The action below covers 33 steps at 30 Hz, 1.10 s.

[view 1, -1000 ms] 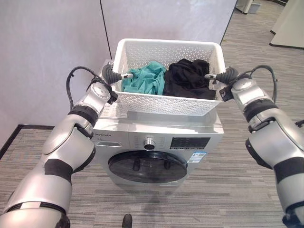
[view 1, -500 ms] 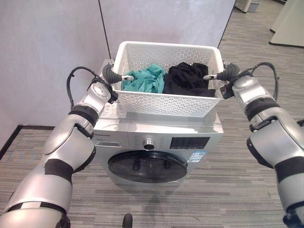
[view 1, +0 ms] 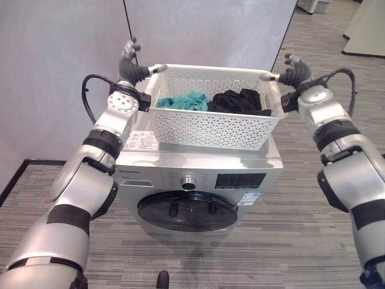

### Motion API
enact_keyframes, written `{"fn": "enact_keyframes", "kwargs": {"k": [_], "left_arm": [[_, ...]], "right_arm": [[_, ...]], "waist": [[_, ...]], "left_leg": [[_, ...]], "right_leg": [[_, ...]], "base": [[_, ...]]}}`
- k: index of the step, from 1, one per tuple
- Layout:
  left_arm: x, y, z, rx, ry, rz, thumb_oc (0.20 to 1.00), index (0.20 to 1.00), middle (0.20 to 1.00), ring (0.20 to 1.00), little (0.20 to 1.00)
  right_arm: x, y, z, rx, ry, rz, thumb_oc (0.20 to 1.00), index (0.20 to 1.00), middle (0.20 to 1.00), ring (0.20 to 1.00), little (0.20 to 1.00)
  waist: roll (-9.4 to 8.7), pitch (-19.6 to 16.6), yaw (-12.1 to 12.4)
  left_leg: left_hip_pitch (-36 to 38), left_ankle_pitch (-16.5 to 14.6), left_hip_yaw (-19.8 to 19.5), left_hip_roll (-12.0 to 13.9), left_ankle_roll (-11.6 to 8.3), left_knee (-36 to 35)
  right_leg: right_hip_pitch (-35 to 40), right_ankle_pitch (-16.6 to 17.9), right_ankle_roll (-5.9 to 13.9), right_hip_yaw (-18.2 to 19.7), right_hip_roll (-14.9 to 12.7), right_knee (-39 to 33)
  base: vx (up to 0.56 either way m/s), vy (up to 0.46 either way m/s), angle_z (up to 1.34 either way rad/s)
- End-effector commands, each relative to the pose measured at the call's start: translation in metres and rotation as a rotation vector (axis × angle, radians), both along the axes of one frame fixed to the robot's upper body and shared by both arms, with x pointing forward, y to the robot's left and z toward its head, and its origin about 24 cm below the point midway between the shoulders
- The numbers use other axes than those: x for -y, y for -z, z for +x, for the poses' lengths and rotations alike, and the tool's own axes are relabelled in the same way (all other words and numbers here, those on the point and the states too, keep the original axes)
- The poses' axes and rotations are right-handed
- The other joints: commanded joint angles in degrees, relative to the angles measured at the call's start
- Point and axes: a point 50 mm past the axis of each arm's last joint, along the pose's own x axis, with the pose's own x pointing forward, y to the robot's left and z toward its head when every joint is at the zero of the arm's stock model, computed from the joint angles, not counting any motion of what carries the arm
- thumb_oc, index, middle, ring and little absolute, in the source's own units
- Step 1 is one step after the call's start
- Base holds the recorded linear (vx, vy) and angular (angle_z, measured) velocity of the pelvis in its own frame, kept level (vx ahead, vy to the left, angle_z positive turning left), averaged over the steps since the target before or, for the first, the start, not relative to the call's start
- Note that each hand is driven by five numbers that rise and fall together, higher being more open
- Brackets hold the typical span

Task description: Grab the laundry basket,head to the washer,open it,put in the laundry and shut it.

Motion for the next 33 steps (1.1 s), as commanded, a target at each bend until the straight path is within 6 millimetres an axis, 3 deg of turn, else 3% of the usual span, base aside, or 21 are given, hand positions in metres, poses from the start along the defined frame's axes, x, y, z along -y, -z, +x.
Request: {"fn": "enact_keyframes", "kwargs": {"k": [1,6,7,10,11,12,15,16,19,22,24,25,26,27,28,29,30,31,32,33], "left_arm": [[-0.044,-0.049,-0.014,0.204,-0.173,0.003,1.0,1.0,1.0,1.0,1.0],[-0.072,-0.051,-0.026,0.252,-0.267,0.027,1.0,1.0,1.0,1.0,1.0],[-0.087,-0.051,-0.036,0.291,-0.305,0.045,1.0,1.0,1.0,1.0,1.0],[-0.108,-0.044,-0.052,0.32,-0.355,0.075,1.0,1.0,1.0,1.0,1.0],[-0.13,-0.029,-0.071,0.334,-0.413,0.079,1.0,1.0,1.0,1.0,1.0],[-0.13,-0.026,-0.071,0.328,-0.413,0.082,1.0,1.0,1.0,1.0,1.0],[-0.169,0.003,-0.104,0.289,-0.532,0.114,1.0,1.0,1.0,1.0,1.0],[-0.192,0.024,-0.128,0.22,-0.611,0.18,1.0,1.0,1.0,1.0,1.0],[-0.22,0.07,-0.166,0.066,-0.702,0.199,1.0,1.0,1.0,1.0,1.0],[-0.234,0.116,-0.196,-0.09,-0.742,0.134,1.0,1.0,1.0,1.0,1.0],[-0.241,0.154,-0.224,-0.202,-0.792,0.054,1.0,1.0,1.0,1.0,1.0],[-0.244,0.189,-0.252,-0.296,-0.839,-0.045,1.0,1.0,1.0,1.0,1.0],[-0.243,0.189,-0.252,-0.299,-0.835,-0.043,1.0,1.0,1.0,1.0,1.0],[-0.242,0.202,-0.263,-0.327,-0.854,-0.095,1.0,1.0,1.0,1.0,1.0],[-0.23,0.237,-0.282,-0.408,-0.861,-0.219,1.0,1.0,1.0,1.0,1.0],[-0.22,0.263,-0.294,-0.464,-0.866,-0.333,1.0,1.0,1.0,1.0,1.0],[-0.22,0.263,-0.294,-0.464,-0.866,-0.333,1.0,1.0,1.0,1.0,1.0],[-0.21,0.291,-0.306,-0.505,-0.896,-0.508,1.0,1.0,1.0,1.0,1.0],[-0.181,0.338,-0.326,-0.632,-0.914,-0.74,1.0,1.0,1.0,1.0,1.0],[-0.164,0.36,-0.337,-0.751,-0.907,-0.788,1.0,1.0,1.0,1.0,1.0]], "right_arm": [[0.028,-0.055,-0.016,0.252,0.085,0.04,1.0,1.0,1.0,1.0,1.0],[0.04,-0.064,-0.024,0.34,0.118,0.078,1.0,1.0,1.0,1.0,1.0],[0.046,-0.066,-0.03,0.378,0.116,0.065,1.0,1.0,1.0,1.0,1.0],[0.06,-0.068,-0.043,0.434,0.126,0.038,1.0,1.0,1.0,1.0,1.0],[0.075,-0.064,-0.061,0.504,0.141,0.037,1.0,1.0,1.0,1.0,1.0],[0.075,-0.06,-0.061,0.498,0.141,0.037,1.0,1.0,1.0,1.0,1.0],[0.106,-0.045,-0.096,0.554,0.225,-0.053,1.0,1.0,1.0,1.0,1.0],[0.129,-0.032,-0.121,0.535,0.305,-0.161,1.0,1.0,1.0,1.0,1.0],[0.156,-0.008,-0.158,0.471,0.425,-0.271,1.0,1.0,1.0,1.0,1.0],[0.18,0.016,-0.185,0.394,0.523,-0.274,1.0,1.0,1.0,1.0,1.0],[0.189,0.043,-0.21,0.324,0.582,-0.284,1.0,1.0,1.0,1.0,1.0],[0.193,0.071,-0.236,0.251,0.637,-0.295,1.0,1.0,1.0,1.0,1.0],[0.193,0.072,-0.239,0.245,0.64,-0.296,1.0,1.0,1.0,1.0,1.0],[0.193,0.087,-0.248,0.207,0.662,-0.281,1.0,1.0,1.0,1.0,1.0],[0.189,0.132,-0.266,0.084,0.684,-0.195,1.0,1.0,1.0,1.0,1.0],[0.185,0.155,-0.274,0.018,0.685,-0.141,1.0,1.0,1.0,1.0,1.0],[0.185,0.155,-0.274,0.018,0.685,-0.141,1.0,1.0,1.0,1.0,1.0],[0.178,0.178,-0.279,-0.047,0.675,-0.08,1.0,1.0,1.0,1.0,1.0],[0.159,0.225,-0.285,-0.205,0.638,0.034,1.0,1.0,1.0,1.0,1.0],[0.148,0.25,-0.287,-0.29,0.615,0.094,1.0,1.0,1.0,1.0,1.0]], "waist": [[0.39,0.1,1.7],[0.66,-0.3,2.0],[0.6,-0.2,2.1],[0.63,-0.3,2.1],[0.74,-0.3,2.0],[0.7,-0.6,2.0],[0.88,-0.9,1.8],[1.15,-0.8,1.6],[1.15,-1.2,1.5],[0.97,-1.1,1.6],[1.02,-0.8,1.2],[1.06,-0.6,0.9],[1.05,-0.8,1.1],[1.05,-0.5,0.9],[0.96,-0.4,0.7],[0.87,0.0,0.4],[0.87,0.0,0.4],[0.82,0.1,0.2],[0.64,0.6,-0.1],[0.53,0.7,-0.3]], "left_leg": [[8.2,-7.6,0.7,2.4,-1.61,0.2],[8.3,-7.7,0.9,2.4,-1.6,0.2],[8.0,-7.2,1.0,2.4,-1.57,0.2],[7.9,-7.3,1.1,2.4,-1.48,0.2],[8.1,-7.5,1.2,2.4,-1.41,0.2],[8.1,-7.6,1.2,2.4,-1.41,0.2],[8.4,-8.2,1.4,2.4,-1.22,0.2],[8.4,-8.1,1.5,2.4,-1.08,0.2],[8.7,-8.6,1.8,2.5,-0.92,0.2],[8.8,-8.7,2.1,2.5,-0.72,0.2],[8.8,-8.8,2.3,2.5,-0.55,0.2],[8.8,-8.9,2.3,2.4,-0.39,0.2],[9.0,-9.3,2.3,2.5,-0.4,0.2],[8.7,-8.9,2.4,2.4,-0.35,0.2],[8.5,-9.2,2.3,2.4,-0.22,0.2],[8.3,-8.7,2.3,2.3,-0.16,0.2],[8.3,-8.7,2.3,2.3,-0.16,0.2],[8.4,-9.0,2.4,2.4,-0.15,0.2],[8.3,-8.7,2.6,2.4,-0.12,0.2],[8.3,-8.5,2.7,2.5,-0.07,0.2]], "right_leg": [[-1.0,1.7,3.57,-2.4,-3.3,1.4],[-1.1,1.8,3.69,-2.3,-3.4,1.3],[-1.6,2.3,3.64,-2.3,-3.5,1.3],[-1.6,2.3,3.6,-2.2,-3.5,1.3],[-1.5,2.1,3.53,-2.1,-3.6,1.2],[-1.5,2.1,3.53,-2.1,-3.6,1.2],[-1.2,2.0,3.41,-2.0,-3.7,1.0],[-1.2,2.2,3.41,-1.9,-3.8,0.8],[-1.1,2.2,3.37,-1.7,-3.8,0.5],[-1.1,2.2,3.27,-1.4,-3.8,0.4],[-1.3,2.2,3.21,-1.2,-3.7,0.4],[-1.4,2.1,3.08,-1.1,-3.7,0.3],[-1.1,1.8,3.1,-1.1,-3.7,0.3],[-1.5,2.0,3.01,-1.0,-3.7,0.3],[-1.6,1.8,2.86,-1.0,-3.6,0.3],[-2.0,2.1,2.73,-0.8,-3.6,0.4],[-2.0,2.1,2.73,-0.8,-3.6,0.4],[-2.0,1.9,2.64,-0.7,-3.5,0.3],[-2.3,2.1,2.49,-0.4,-3.4,0.4],[-2.5,2.2,2.43,-0.1,-3.3,0.4]], "base": [[0.0,0.0,0.0],[0.01,0.002,0.0],[0.0,0.0,0.0],[0.01,0.003,-0.01],[0.03,0.009,-0.04],[0.0,0.0,0.0],[0.05,0.007,0.02],[0.04,0.002,-0.02],[0.04,-0.006,-0.05],[0.01,-0.009,-0.09],[0.02,-0.018,-0.09],[0.04,-0.016,-0.11],[0.01,-0.015,-0.13],[0.01,-0.023,-0.08],[-0.04,-0.037,-0.09],[-0.02,-0.032,-0.03],[0.0,0.0,0.0],[-0.02,-0.038,-0.03],[-0.04,-0.051,-0.04],[-0.02,-0.045,-0.08]]}}
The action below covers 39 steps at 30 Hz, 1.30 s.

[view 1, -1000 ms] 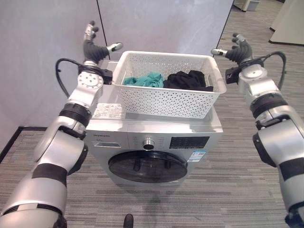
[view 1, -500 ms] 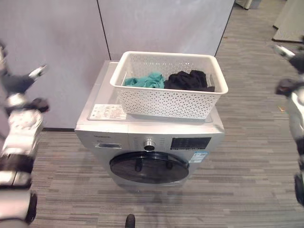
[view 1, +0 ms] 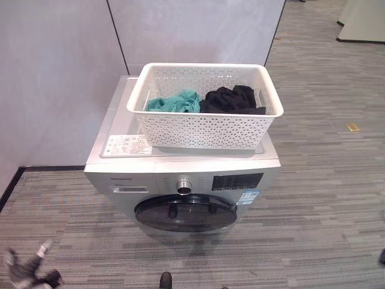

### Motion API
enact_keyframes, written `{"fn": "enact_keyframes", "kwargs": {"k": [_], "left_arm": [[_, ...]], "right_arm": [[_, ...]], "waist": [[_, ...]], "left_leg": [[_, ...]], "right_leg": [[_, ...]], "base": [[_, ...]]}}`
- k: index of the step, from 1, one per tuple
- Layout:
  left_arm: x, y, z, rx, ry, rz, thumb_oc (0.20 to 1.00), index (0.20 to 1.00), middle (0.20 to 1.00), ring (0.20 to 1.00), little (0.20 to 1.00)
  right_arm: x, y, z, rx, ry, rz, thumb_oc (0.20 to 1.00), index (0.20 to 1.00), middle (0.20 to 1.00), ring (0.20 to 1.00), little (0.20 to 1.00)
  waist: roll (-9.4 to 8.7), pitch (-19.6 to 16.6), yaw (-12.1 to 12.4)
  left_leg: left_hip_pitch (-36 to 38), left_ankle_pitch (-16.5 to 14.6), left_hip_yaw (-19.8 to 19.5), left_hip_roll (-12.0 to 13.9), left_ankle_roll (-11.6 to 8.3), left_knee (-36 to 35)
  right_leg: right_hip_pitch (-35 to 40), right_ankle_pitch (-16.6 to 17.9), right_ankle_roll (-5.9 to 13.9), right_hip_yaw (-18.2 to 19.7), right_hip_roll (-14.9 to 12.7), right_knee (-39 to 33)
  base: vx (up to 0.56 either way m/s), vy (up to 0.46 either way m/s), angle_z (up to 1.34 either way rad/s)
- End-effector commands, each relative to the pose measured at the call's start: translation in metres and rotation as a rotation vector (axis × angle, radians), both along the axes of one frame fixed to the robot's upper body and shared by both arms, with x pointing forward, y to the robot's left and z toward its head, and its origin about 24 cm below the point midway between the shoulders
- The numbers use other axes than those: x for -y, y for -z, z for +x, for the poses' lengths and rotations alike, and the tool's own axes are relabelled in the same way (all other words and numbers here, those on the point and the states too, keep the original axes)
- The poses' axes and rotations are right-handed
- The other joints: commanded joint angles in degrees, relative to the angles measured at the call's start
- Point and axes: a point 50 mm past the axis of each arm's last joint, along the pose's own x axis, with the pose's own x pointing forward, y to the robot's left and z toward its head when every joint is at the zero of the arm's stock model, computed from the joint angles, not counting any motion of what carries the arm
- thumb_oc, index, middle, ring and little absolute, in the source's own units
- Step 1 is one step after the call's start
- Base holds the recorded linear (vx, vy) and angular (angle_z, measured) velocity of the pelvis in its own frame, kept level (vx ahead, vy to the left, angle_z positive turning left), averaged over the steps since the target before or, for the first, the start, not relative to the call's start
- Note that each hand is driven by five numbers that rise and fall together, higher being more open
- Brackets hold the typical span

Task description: Grab the laundry basket,head to the washer,open it,put in the laundry and shut it.

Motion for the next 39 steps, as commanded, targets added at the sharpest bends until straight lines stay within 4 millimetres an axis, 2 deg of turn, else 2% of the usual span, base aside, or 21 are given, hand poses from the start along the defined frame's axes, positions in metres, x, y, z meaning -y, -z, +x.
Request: {"fn": "enact_keyframes", "kwargs": {"k": [1,2,3,4,5,7,9,10,11,14,15,16,17,18,24,28,30,31,32,37,39], "left_arm": [[0.02,0.031,0.007,0.011,-0.029,-0.22,1.0,1.0,1.0,1.0,1.0],[0.037,0.045,0.002,-0.07,0.016,-0.284,1.0,1.0,1.0,1.0,1.0],[0.036,0.045,0.004,-0.065,0.015,-0.284,1.0,1.0,1.0,1.0,1.0],[0.064,0.064,-0.01,-0.196,0.06,-0.389,1.0,1.0,1.0,1.0,1.0],[0.076,0.07,-0.013,-0.26,0.115,-0.417,1.0,1.0,1.0,1.0,1.0],[0.081,0.073,-0.015,-0.296,0.137,-0.429,1.0,1.0,1.0,1.0,1.0],[0.097,0.078,-0.015,-0.385,0.237,-0.448,1.0,1.0,1.0,1.0,1.0],[0.097,0.078,-0.015,-0.385,0.236,-0.448,1.0,1.0,1.0,1.0,1.0],[0.1,0.078,-0.01,-0.395,0.3,-0.431,1.0,1.0,1.0,1.0,1.0],[0.095,0.076,-0.006,-0.429,0.367,-0.384,1.0,1.0,1.0,1.0,1.0],[0.096,0.076,-0.006,-0.429,0.368,-0.384,1.0,1.0,1.0,1.0,1.0],[0.096,0.075,-0.002,-0.447,0.416,-0.364,1.0,1.0,1.0,1.0,1.0],[0.096,0.076,-0.002,-0.447,0.416,-0.364,1.0,1.0,1.0,1.0,1.0],[0.096,0.074,0.005,-0.442,0.441,-0.348,1.0,1.0,1.0,1.0,1.0],[0.111,0.073,0.028,-0.373,0.497,-0.365,1.0,1.0,1.0,1.0,1.0],[0.125,0.071,0.045,-0.322,0.544,-0.366,1.0,1.0,1.0,1.0,1.0],[0.135,0.068,0.062,-0.279,0.589,-0.355,1.0,1.0,1.0,1.0,1.0],[0.139,0.066,0.069,-0.263,0.61,-0.349,1.0,1.0,1.0,1.0,1.0],[0.149,0.067,0.07,-0.252,0.647,-0.374,1.0,1.0,1.0,1.0,1.0],[0.155,0.073,0.054,-0.301,0.676,-0.402,1.0,1.0,1.0,1.0,1.0],[0.154,0.07,0.061,-0.258,0.674,-0.387,1.0,1.0,1.0,1.0,1.0]], "right_arm": [[-0.019,0.028,0.023,-0.022,-0.093,0.135,1.0,1.0,1.0,1.0,1.0],[-0.031,0.054,0.021,-0.11,-0.102,0.209,1.0,1.0,1.0,1.0,1.0],[-0.031,0.054,0.024,-0.105,-0.104,0.209,1.0,1.0,1.0,1.0,1.0],[-0.052,0.088,0.019,-0.286,-0.157,0.266,1.0,1.0,1.0,1.0,1.0],[-0.069,0.107,0.016,-0.367,-0.207,0.325,1.0,1.0,1.0,1.0,1.0],[-0.081,0.119,0.015,-0.407,-0.23,0.376,1.0,1.0,1.0,1.0,1.0],[-0.117,0.14,0.017,-0.518,-0.363,0.454,1.0,1.0,1.0,1.0,1.0],[-0.117,0.14,0.017,-0.518,-0.363,0.454,1.0,1.0,1.0,1.0,1.0],[-0.136,0.134,0.038,-0.491,-0.497,0.445,1.0,1.0,1.0,1.0,1.0],[-0.15,0.1,0.077,-0.359,-0.69,0.334,1.0,1.0,1.0,1.0,1.0],[-0.149,0.1,0.077,-0.359,-0.689,0.333,1.0,1.0,1.0,1.0,1.0],[-0.155,0.077,0.097,-0.278,-0.775,0.262,1.0,1.0,1.0,1.0,1.0],[-0.155,0.077,0.097,-0.278,-0.775,0.262,1.0,1.0,1.0,1.0,1.0],[-0.16,0.057,0.112,-0.187,-0.835,0.226,1.0,1.0,1.0,1.0,1.0],[-0.176,0.031,0.133,-0.029,-0.903,0.274,1.0,1.0,1.0,1.0,1.0],[-0.176,0.028,0.141,-0.017,-0.903,0.269,1.0,1.0,1.0,1.0,1.0],[-0.173,0.031,0.144,-0.039,-0.876,0.259,1.0,1.0,1.0,1.0,1.0],[-0.172,0.035,0.144,-0.041,-0.86,0.289,1.0,1.0,1.0,1.0,1.0],[-0.168,0.051,0.14,-0.095,-0.812,0.356,1.0,1.0,1.0,1.0,1.0],[-0.141,0.058,0.143,-0.146,-0.69,0.34,1.0,1.0,1.0,1.0,1.0],[-0.126,0.041,0.162,-0.131,-0.659,0.247,1.0,1.0,1.0,1.0,1.0]], "waist": [[-0.57,-0.8,1.0],[-0.59,-0.7,1.0],[-0.7,-0.5,1.0],[-0.75,-0.5,1.2],[-0.79,-0.5,1.4],[-0.87,-0.4,1.4],[-1.01,-0.5,2.1],[-1.01,-0.5,2.1],[-1.05,-0.3,2.7],[-0.99,0.1,3.2],[-0.95,0.1,3.2],[-0.88,0.7,3.4],[-0.84,0.7,3.4],[-0.67,1.1,3.8],[-0.3,3.4,5.0],[-0.39,4.8,5.2],[-0.98,6.2,4.9],[-1.26,6.5,4.6],[-1.31,6.1,4.3],[0.59,4.6,4.0],[1.59,6.1,4.6]], "left_leg": [[6.8,-6.3,-0.1,3.2,-0.95,0.4],[6.8,-6.2,0.1,3.3,-0.93,0.4],[6.6,-5.6,0.2,3.2,-0.94,0.4],[6.9,-6.0,0.5,3.4,-0.96,0.4],[7.1,-6.0,0.5,3.6,-1.04,0.4],[7.2,-5.9,0.5,3.7,-1.14,0.4],[7.2,-5.6,0.2,4.2,-1.47,0.4],[7.2,-5.6,0.2,4.2,-1.48,0.4],[7.3,-5.2,-0.2,4.7,-1.73,0.4],[7.0,-4.4,-0.5,5.5,-2.19,0.4],[7.0,-4.5,-0.6,5.5,-2.21,0.4],[6.5,-4.0,-1.0,6.2,-2.5,0.9],[6.5,-4.0,-1.1,6.2,-2.51,0.9],[5.7,-3.3,-1.9,7.1,-2.9,1.4],[1.6,-0.6,-5.5,8.9,-3.67,4.4],[-1.8,0.7,-6.7,8.6,-3.83,6.0],[-4.9,1.4,-2.0,8.7,-3.63,10.9],[-5.7,0.9,0.4,8.8,-3.42,13.4],[-3.8,-3.4,2.6,8.8,-3.34,17.2],[0.8,-3.0,3.7,9.8,-3.9,8.7],[0.4,-2.1,2.9,8.7,-4.22,4.9]], "right_leg": [[-2.5,3.6,2.2,-2.2,-2.3,0.8],[-2.5,3.7,2.12,-2.0,-2.2,0.9],[-2.9,4.1,2.07,-1.8,-2.2,0.9],[-2.6,3.7,1.98,-1.7,-2.0,0.8],[-2.4,3.6,1.84,-1.7,-1.8,0.7],[-2.3,3.5,1.72,-1.7,-1.7,0.6],[-2.1,3.1,1.35,-1.8,-1.2,0.5],[-2.1,3.1,1.35,-1.8,-1.2,0.5],[-2.0,2.8,1.02,-1.8,-0.7,0.5],[-1.9,2.3,0.51,-1.8,0.1,0.5],[-1.8,2.3,0.49,-1.8,0.1,0.5],[-1.8,1.9,0.07,-1.7,0.8,0.5],[-1.8,1.9,0.05,-1.7,0.8,0.5],[-1.7,1.3,-0.53,-1.7,1.7,0.5],[-1.2,0.2,-2.14,-3.3,3.7,0.5],[-1.5,-0.3,-2.55,-5.5,3.6,0.5],[-1.6,0.0,-2.86,-8.0,2.3,0.5],[-1.8,0.3,-2.97,-9.2,1.9,0.5],[-2.5,0.8,-3.11,-11.1,1.5,0.5],[-2.8,0.8,-2.24,-13.5,1.2,0.5],[-4.9,1.8,-1.66,-13.9,0.5,0.5]], "base": [[-0.01,-0.031,-0.06],[-0.03,-0.02,-0.04],[-0.03,-0.044,-0.02],[-0.02,-0.053,-0.03],[0.01,-0.071,-0.06],[0.0,-0.046,-0.03],[-0.01,-0.085,-0.01],[-0.01,-0.124,-0.01],[-0.01,-0.112,0.01],[-0.03,-0.114,0.03],[-0.06,-0.119,0.0],[-0.05,-0.084,0.02],[-0.1,-0.185,0.11],[-0.05,-0.104,0.16],[-0.08,-0.137,0.23],[-0.11,-0.071,0.54],[-0.17,-0.027,0.58],[-0.16,-0.066,0.97],[-0.09,-0.061,0.84],[0.07,0.068,0.6],[-0.07,0.053,0.44]]}}
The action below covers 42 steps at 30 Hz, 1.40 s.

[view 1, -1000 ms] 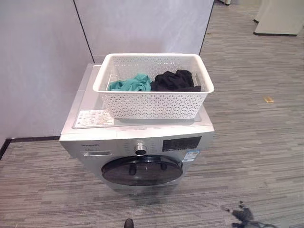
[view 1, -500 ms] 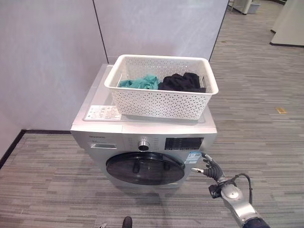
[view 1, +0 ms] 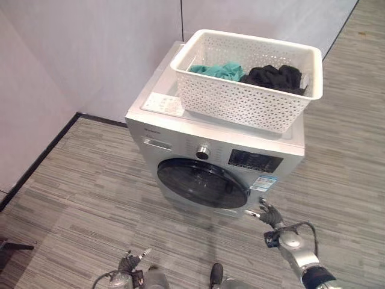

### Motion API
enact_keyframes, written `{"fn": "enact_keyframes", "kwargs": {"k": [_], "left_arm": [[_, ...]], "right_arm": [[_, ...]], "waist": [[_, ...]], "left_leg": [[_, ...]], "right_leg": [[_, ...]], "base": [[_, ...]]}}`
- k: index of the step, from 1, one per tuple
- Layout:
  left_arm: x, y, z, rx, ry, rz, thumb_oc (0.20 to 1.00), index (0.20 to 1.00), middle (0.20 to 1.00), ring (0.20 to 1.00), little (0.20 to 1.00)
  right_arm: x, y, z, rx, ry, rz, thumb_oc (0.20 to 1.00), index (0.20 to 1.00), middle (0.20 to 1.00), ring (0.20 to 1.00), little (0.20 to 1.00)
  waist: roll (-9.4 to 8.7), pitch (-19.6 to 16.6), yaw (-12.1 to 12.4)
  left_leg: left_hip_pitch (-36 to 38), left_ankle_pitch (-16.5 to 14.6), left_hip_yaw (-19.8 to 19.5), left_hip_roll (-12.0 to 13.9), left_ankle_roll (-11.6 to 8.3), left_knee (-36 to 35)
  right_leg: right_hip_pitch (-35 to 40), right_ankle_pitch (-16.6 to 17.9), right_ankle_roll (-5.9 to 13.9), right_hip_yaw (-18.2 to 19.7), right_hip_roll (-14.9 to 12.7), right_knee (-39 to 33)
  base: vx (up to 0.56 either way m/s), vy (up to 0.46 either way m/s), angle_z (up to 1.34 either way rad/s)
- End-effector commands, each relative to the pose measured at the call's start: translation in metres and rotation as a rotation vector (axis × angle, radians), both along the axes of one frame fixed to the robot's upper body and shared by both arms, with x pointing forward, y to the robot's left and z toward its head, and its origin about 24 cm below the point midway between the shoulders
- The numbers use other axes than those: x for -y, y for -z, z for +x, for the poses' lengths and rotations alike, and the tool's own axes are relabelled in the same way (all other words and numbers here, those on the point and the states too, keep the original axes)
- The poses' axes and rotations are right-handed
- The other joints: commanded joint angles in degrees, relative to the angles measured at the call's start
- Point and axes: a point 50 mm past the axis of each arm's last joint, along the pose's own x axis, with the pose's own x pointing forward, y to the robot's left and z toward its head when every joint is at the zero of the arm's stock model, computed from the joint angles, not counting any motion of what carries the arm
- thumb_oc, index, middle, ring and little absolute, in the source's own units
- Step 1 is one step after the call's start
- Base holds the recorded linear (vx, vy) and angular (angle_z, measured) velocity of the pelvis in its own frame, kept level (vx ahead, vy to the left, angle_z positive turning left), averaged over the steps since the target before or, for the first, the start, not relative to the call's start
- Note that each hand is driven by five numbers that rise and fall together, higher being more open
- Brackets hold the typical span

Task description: Grab the laundry basket,head to the washer,open it,put in the laundry and shut it.

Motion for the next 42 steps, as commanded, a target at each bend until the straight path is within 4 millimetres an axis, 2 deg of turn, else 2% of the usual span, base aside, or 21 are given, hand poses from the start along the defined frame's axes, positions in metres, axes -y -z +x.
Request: {"fn": "enact_keyframes", "kwargs": {"k": [1,3,5,10,17,18,19,22,24,26,27,28,29,30,33,34,35,36,38,39,42], "left_arm": [[-0.002,-0.002,0.002,0.035,0.003,0.013,1.0,1.0,1.0,1.0,1.0],[-0.001,-0.009,0.014,0.107,0.012,0.013,1.0,1.0,1.0,1.0,1.0],[-0.001,-0.011,0.018,0.125,0.027,0.019,1.0,1.0,1.0,1.0,1.0],[-0.005,-0.019,0.029,0.195,0.042,0.023,1.0,1.0,1.0,1.0,1.0],[-0.004,-0.027,0.044,0.257,0.017,-0.005,1.0,1.0,1.0,1.0,1.0],[-0.004,-0.027,0.044,0.257,0.016,-0.005,1.0,1.0,1.0,1.0,1.0],[-0.003,-0.031,0.049,0.285,0.025,-0.013,1.0,1.0,1.0,1.0,1.0],[0.0,-0.033,0.054,0.303,0.045,-0.012,1.0,1.0,1.0,1.0,1.0],[0.003,-0.036,0.059,0.322,0.057,-0.013,1.0,1.0,1.0,1.0,1.0],[0.007,-0.041,0.066,0.354,0.055,-0.013,1.0,1.0,1.0,1.0,1.0],[0.007,-0.041,0.066,0.353,0.055,-0.013,1.0,1.0,1.0,1.0,1.0],[0.009,-0.041,0.067,0.356,0.064,-0.008,1.0,1.0,1.0,1.0,1.0],[0.011,-0.041,0.066,0.348,0.07,0.0,1.0,1.0,1.0,1.0,1.0],[0.011,-0.039,0.065,0.337,0.06,0.004,1.0,1.0,1.0,1.0,1.0],[0.01,-0.036,0.062,0.31,-0.013,-0.003,1.0,1.0,1.0,1.0,1.0],[0.009,-0.036,0.063,0.31,-0.013,-0.003,1.0,1.0,1.0,1.0,1.0],[0.008,-0.035,0.061,0.296,-0.062,-0.014,1.0,1.0,1.0,1.0,1.0],[0.006,-0.036,0.061,0.301,-0.09,-0.012,1.0,1.0,1.0,1.0,1.0],[0.001,-0.042,0.066,0.335,-0.12,-0.002,1.0,1.0,1.0,1.0,1.0],[0.001,-0.042,0.066,0.334,-0.12,-0.002,1.0,1.0,1.0,1.0,1.0],[-0.008,-0.059,0.076,0.434,-0.127,0.051,1.0,1.0,1.0,1.0,1.0]], "right_arm": [[0.0,-0.043,0.047,0.196,-0.009,-0.047,1.0,1.0,1.0,1.0,1.0],[0.009,-0.068,0.073,0.254,0.0,-0.134,1.0,1.0,1.0,1.0,1.0],[0.009,-0.077,0.082,0.268,-0.015,-0.167,1.0,1.0,1.0,1.0,1.0],[0.026,-0.134,0.123,0.352,0.012,-0.295,1.0,1.0,1.0,1.0,1.0],[0.024,-0.199,0.153,0.483,-0.023,-0.378,1.0,1.0,1.0,1.0,1.0],[0.024,-0.199,0.153,0.483,-0.023,-0.378,1.0,1.0,1.0,1.0,1.0],[0.024,-0.209,0.156,0.494,-0.039,-0.409,1.0,1.0,1.0,1.0,1.0],[0.023,-0.208,0.158,0.468,-0.064,-0.438,1.0,1.0,1.0,1.0,1.0],[0.013,-0.2,0.159,0.453,-0.1,-0.429,1.0,1.0,1.0,1.0,1.0],[-0.021,-0.174,0.157,0.438,-0.203,-0.371,1.0,1.0,1.0,1.0,1.0],[-0.021,-0.173,0.157,0.437,-0.203,-0.371,1.0,1.0,1.0,1.0,1.0],[-0.04,-0.159,0.154,0.427,-0.257,-0.33,1.0,1.0,1.0,1.0,1.0],[-0.076,-0.127,0.142,0.387,-0.341,-0.226,1.0,1.0,1.0,1.0,1.0],[-0.097,-0.11,0.133,0.363,-0.377,-0.161,1.0,1.0,1.0,1.0,1.0],[-0.143,-0.071,0.105,0.275,-0.475,-0.044,1.0,1.0,1.0,1.0,1.0],[-0.143,-0.071,0.105,0.275,-0.475,-0.044,1.0,1.0,1.0,1.0,1.0],[-0.166,-0.048,0.083,0.197,-0.516,0.047,1.0,1.0,1.0,1.0,1.0],[-0.177,-0.04,0.073,0.166,-0.555,0.067,1.0,1.0,1.0,1.0,1.0],[-0.189,-0.022,0.055,0.089,-0.611,0.076,1.0,1.0,1.0,1.0,1.0],[-0.189,-0.022,0.055,0.088,-0.612,0.077,1.0,1.0,1.0,1.0,1.0],[-0.192,0.001,0.035,-0.024,-0.62,0.089,1.0,1.0,1.0,1.0,1.0]], "waist": [[0.09,0.6,2.8],[1.34,2.8,3.4],[1.72,3.5,3.7],[2.8,5.6,5.4],[2.43,6.9,6.3],[2.43,6.9,6.3],[2.44,7.3,6.5],[2.53,7.3,6.7],[2.39,7.2,6.7],[2.07,7.4,6.3],[2.05,7.4,6.3],[1.84,7.6,6.2],[1.32,7.4,5.9],[0.97,7.4,5.8],[0.12,6.8,5.8],[0.07,6.6,5.7],[-0.25,6.0,5.6],[-0.33,5.7,5.6],[-0.1,5.0,5.8],[-0.1,5.0,5.7],[0.38,3.8,6.5]], "left_leg": [[-1.8,-2.8,-1.8,-0.5,0.03,-1.3],[-3.1,-1.9,-1.7,-1.5,0.05,-3.3],[-3.7,-1.6,-1.6,-1.8,0.16,-4.0],[-7.1,-0.3,-0.9,-3.1,0.43,-5.1],[-10.7,0.4,-0.3,-4.5,0.65,-5.7],[-10.7,0.4,-0.3,-4.5,0.65,-5.7],[-11.6,0.5,-0.4,-4.8,0.67,-5.7],[-12.5,0.7,-0.5,-5.0,0.69,-5.7],[-13.0,0.9,-0.5,-5.1,0.66,-5.7],[-12.8,0.8,-0.4,-4.9,0.76,-5.7],[-12.8,0.8,-0.4,-4.9,0.76,-5.7],[-12.2,0.6,-0.4,-4.8,0.83,-5.7],[-11.8,0.4,-0.3,-4.6,1.01,-5.7],[-10.9,0.0,-0.1,-4.3,1.08,-5.7],[-9.2,-0.7,0.4,-3.8,1.19,-5.7],[-9.4,-0.6,0.4,-3.8,1.2,-5.7],[-8.1,-1.0,0.6,-3.6,1.26,-5.7],[-7.4,-1.2,0.7,-3.5,1.26,-5.7],[-6.4,-1.5,0.7,-3.4,1.21,-5.7],[-6.3,-1.5,0.6,-3.4,1.2,-5.7],[-4.9,-1.9,0.3,-3.4,1.21,-5.7]], "right_leg": [[-1.2,-2.4,4.05,4.3,-1.7,0.0],[-4.7,-0.7,4.54,4.9,-2.4,0.0],[-5.9,-0.1,4.75,5.2,-2.6,0.0],[-10.5,1.8,5.88,6.0,-3.8,0.0],[-14.3,3.3,6.75,6.8,-5.3,0.0],[-14.3,3.3,6.75,6.8,-5.3,0.0],[-15.0,3.6,6.99,7.0,-5.6,0.0],[-15.9,3.8,7.13,7.1,-5.8,0.0],[-16.3,3.8,7.12,7.2,-5.8,0.0],[-16.0,3.7,7.04,7.1,-5.7,0.0],[-16.0,3.7,7.05,7.0,-5.8,0.0],[-15.4,3.5,6.98,7.1,-5.6,0.0],[-15.1,3.5,6.88,7.3,-5.5,0.0],[-14.4,3.3,6.84,7.4,-5.2,0.0],[-13.0,3.1,6.76,7.6,-5.0,0.0],[-13.3,3.2,6.76,7.6,-5.1,0.0],[-12.2,2.9,6.69,7.5,-4.9,0.0],[-11.6,2.7,6.7,7.6,-4.9,0.0],[-10.4,2.3,6.68,7.3,-4.9,0.0],[-10.3,2.3,6.68,7.2,-4.9,0.0],[-8.6,1.8,6.68,6.6,-5.0,0.0]], "base": [[-0.12,0.063,0.18],[-0.18,0.087,0.06],[-0.14,0.081,0.01],[-0.1,0.081,-0.07],[-0.03,0.041,-0.06],[-0.03,0.023,0.0],[0.0,0.0,0.0],[0.0,0.005,-0.01],[0.0,0.0,0.0],[0.0,0.0,0.0],[0.0,0.0,0.0],[0.02,-0.005,-0.04],[0.04,-0.008,-0.05],[0.04,-0.008,-0.07],[0.05,-0.005,-0.2],[0.06,0.008,-0.2],[0.06,0.015,-0.14],[0.08,0.024,-0.1],[0.04,0.025,-0.08],[0.04,0.02,-0.07],[0.06,0.013,0.01]]}}
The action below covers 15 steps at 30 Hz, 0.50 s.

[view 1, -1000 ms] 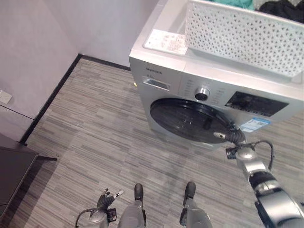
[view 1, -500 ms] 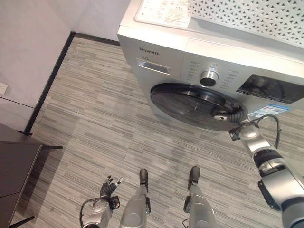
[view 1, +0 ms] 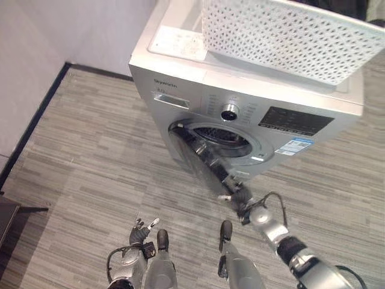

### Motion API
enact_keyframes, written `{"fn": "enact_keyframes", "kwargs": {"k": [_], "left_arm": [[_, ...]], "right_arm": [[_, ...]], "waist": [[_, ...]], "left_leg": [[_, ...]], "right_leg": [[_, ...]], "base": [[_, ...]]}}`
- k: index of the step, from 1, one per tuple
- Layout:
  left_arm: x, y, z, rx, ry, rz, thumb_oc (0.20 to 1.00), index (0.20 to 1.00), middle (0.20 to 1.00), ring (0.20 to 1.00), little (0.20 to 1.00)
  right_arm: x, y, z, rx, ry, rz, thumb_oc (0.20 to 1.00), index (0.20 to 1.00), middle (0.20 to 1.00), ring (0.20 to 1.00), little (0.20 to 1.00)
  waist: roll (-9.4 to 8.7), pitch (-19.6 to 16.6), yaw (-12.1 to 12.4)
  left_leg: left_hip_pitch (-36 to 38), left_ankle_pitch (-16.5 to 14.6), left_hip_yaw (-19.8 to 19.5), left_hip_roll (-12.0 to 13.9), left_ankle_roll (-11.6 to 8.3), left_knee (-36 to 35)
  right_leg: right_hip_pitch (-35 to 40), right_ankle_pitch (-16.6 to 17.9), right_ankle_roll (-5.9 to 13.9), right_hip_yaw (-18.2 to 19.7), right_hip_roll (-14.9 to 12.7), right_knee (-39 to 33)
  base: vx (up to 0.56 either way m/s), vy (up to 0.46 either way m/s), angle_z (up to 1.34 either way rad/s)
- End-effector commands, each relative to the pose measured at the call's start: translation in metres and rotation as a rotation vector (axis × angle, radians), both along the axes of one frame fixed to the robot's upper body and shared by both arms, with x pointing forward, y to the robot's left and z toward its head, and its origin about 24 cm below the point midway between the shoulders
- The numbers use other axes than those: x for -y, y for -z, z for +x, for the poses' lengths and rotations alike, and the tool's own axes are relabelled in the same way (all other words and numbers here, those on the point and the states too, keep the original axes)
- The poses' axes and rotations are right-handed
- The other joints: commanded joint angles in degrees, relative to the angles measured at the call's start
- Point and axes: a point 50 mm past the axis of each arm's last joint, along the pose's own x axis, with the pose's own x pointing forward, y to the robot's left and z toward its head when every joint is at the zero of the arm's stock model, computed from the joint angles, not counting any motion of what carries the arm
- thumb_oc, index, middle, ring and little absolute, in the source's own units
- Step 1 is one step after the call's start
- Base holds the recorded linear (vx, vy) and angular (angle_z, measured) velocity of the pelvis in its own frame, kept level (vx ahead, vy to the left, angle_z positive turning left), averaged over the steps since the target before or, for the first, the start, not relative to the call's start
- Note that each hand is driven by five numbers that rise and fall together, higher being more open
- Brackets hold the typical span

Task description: Grab the laundry basket,head to the washer,open it,put in the laundry and shut it.

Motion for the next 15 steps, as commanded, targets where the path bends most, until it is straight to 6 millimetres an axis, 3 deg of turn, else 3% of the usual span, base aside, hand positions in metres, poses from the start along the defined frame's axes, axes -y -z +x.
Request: {"fn": "enact_keyframes", "kwargs": {"k": [1,2,3,4,6,7,8,9,10,13,15], "left_arm": [[-0.028,-0.039,0.017,0.176,-0.005,0.239,1.0,1.0,1.0,1.0,1.0],[-0.044,-0.072,0.028,0.307,0.01,0.462,1.0,1.0,1.0,1.0,1.0],[-0.044,-0.072,0.028,0.306,0.01,0.464,1.0,1.0,1.0,1.0,1.0],[-0.062,-0.107,0.033,0.429,0.05,0.888,1.0,1.0,1.0,1.0,1.0],[-0.074,-0.155,0.044,0.603,-0.018,1.181,1.0,1.0,1.0,1.0,1.0],[-0.075,-0.155,0.043,0.602,-0.019,1.184,1.0,1.0,1.0,1.0,1.0],[-0.079,-0.178,0.044,0.678,-0.059,1.265,1.0,1.0,1.0,1.0,1.0],[-0.077,-0.228,0.044,0.886,-0.161,1.29,1.0,1.0,1.0,1.0,1.0],[-0.073,-0.245,0.04,0.975,-0.19,1.26,1.0,1.0,1.0,1.0,1.0],[-0.063,-0.27,0.032,1.132,-0.247,1.161,1.0,1.0,1.0,1.0,1.0],[-0.043,-0.287,0.028,1.304,-0.186,0.918,1.0,1.0,1.0,1.0,1.0]], "right_arm": [[-0.061,0.024,-0.018,-0.174,-0.195,0.046,1.0,1.0,1.0,1.0,1.0],[-0.058,0.03,-0.023,-0.193,-0.176,0.038,1.0,1.0,1.0,1.0,1.0],[-0.059,0.03,-0.023,-0.192,-0.177,0.038,1.0,1.0,1.0,1.0,1.0],[-0.06,0.032,-0.025,-0.177,-0.155,0.041,1.0,1.0,1.0,1.0,1.0],[-0.055,0.041,-0.033,-0.193,-0.129,0.022,1.0,1.0,1.0,1.0,1.0],[-0.056,0.041,-0.033,-0.192,-0.13,0.023,1.0,1.0,1.0,1.0,1.0],[-0.052,0.045,-0.036,-0.213,-0.11,0.009,1.0,1.0,1.0,1.0,1.0],[-0.043,0.055,-0.044,-0.26,-0.071,-0.024,1.0,1.0,1.0,1.0,1.0],[-0.038,0.06,-0.049,-0.289,-0.054,-0.036,1.0,1.0,1.0,1.0,1.0],[-0.033,0.065,-0.055,-0.323,-0.042,-0.037,1.0,1.0,1.0,1.0,1.0],[-0.028,0.07,-0.062,-0.355,-0.036,-0.05,1.0,1.0,1.0,1.0,1.0]], "waist": [[-1.2,-4.2,5.0],[-1.25,-4.3,5.9],[-1.36,-4.5,5.8],[-2.0,-4.6,6.9],[-2.41,-4.8,7.6],[-2.54,-4.8,7.5],[-2.63,-5.0,7.7],[-2.66,-5.7,8.3],[-2.63,-6.0,8.4],[-2.81,-6.7,8.3],[-2.56,-7.0,8.2]], "left_leg": [[0.7,-0.7,-2.0,-1.9,-0.23,0.2],[1.2,-1.0,-2.2,-1.9,-0.39,0.2],[0.9,-0.9,-2.3,-2.0,-0.37,0.2],[1.4,-1.2,-2.7,-1.8,-0.71,0.4],[1.9,-1.7,-2.8,-1.3,-1.09,0.6],[1.7,-1.4,-2.8,-1.4,-1.06,0.5],[1.9,-1.4,-2.9,-1.3,-1.18,0.5],[2.5,-2.0,-3.1,-1.1,-1.28,0.6],[2.8,-2.2,-3.3,-1.0,-1.3,0.6],[3.0,-1.9,-3.3,-1.1,-1.22,0.4],[3.7,-2.2,-3.3,-1.2,-1.09,0.4]], "right_leg": [[4.1,-5.9,2.95,0.9,-4.0,0.5],[4.8,-6.2,3.02,0.6,-4.0,0.5],[4.6,-6.1,3.03,0.6,-4.1,0.5],[5.3,-6.6,3.2,0.3,-4.0,0.5],[6.1,-7.1,3.39,0.1,-3.8,0.5],[5.9,-6.9,3.37,0.1,-3.9,0.5],[6.4,-7.1,3.38,-0.1,-3.9,0.5],[7.3,-7.7,3.4,-0.3,-3.7,0.5],[7.7,-7.9,3.36,-0.5,-3.8,0.5],[7.9,-7.8,3.26,-0.5,-3.9,0.5],[8.7,-7.9,3.21,-0.6,-3.8,0.5]], "base": [[0.06,-0.014,0.03],[0.03,-0.017,0.02],[0.03,-0.047,0.12],[0.03,-0.045,0.2],[0.04,-0.053,0.29],[0.02,-0.038,0.21],[0.06,-0.048,0.14],[0.1,-0.057,0.1],[0.09,-0.042,0.12],[0.03,-0.011,0.11],[0.05,-0.011,0.04]]}}
